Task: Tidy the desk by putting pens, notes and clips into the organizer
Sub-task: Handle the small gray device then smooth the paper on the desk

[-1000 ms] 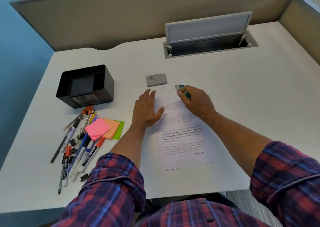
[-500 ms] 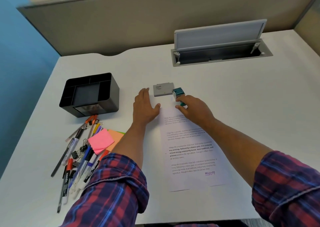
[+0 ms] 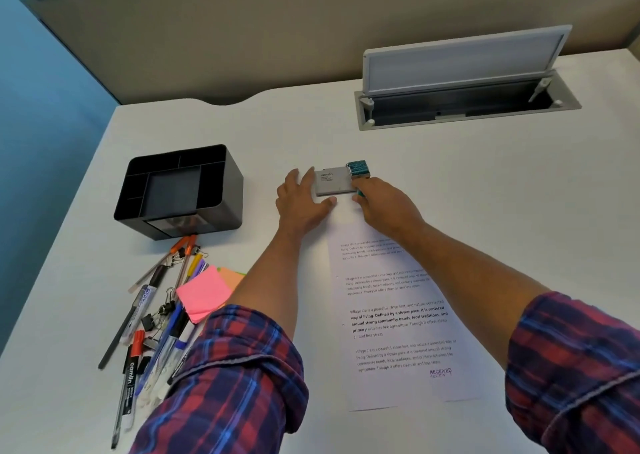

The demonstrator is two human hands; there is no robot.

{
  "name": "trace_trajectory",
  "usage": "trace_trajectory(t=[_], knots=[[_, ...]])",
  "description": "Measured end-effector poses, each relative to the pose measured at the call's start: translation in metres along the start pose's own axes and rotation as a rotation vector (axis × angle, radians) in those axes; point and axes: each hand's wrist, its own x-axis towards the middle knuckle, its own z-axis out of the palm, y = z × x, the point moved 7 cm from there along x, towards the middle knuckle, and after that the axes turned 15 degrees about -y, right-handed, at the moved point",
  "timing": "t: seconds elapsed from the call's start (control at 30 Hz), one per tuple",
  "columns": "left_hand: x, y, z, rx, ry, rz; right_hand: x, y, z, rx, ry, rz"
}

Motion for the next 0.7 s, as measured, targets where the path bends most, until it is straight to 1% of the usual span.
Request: trace_trajectory(t=[0.27,0.5,0.7], knots=[[0.003,0.001,-0.001,-0.004,0.041,0.007,0.018,-0.013,-0.007,-0.116,0.030,-0.032],[0.002,0.002,0.000,0.011,0.043,-0.002,0.024,-0.022,0.003,-0.123,-0.013,-0.083],[0.001,0.003,0.000,0.022,0.035,-0.009,0.024,-0.020,0.009,-0.065,-0.046,-0.023]])
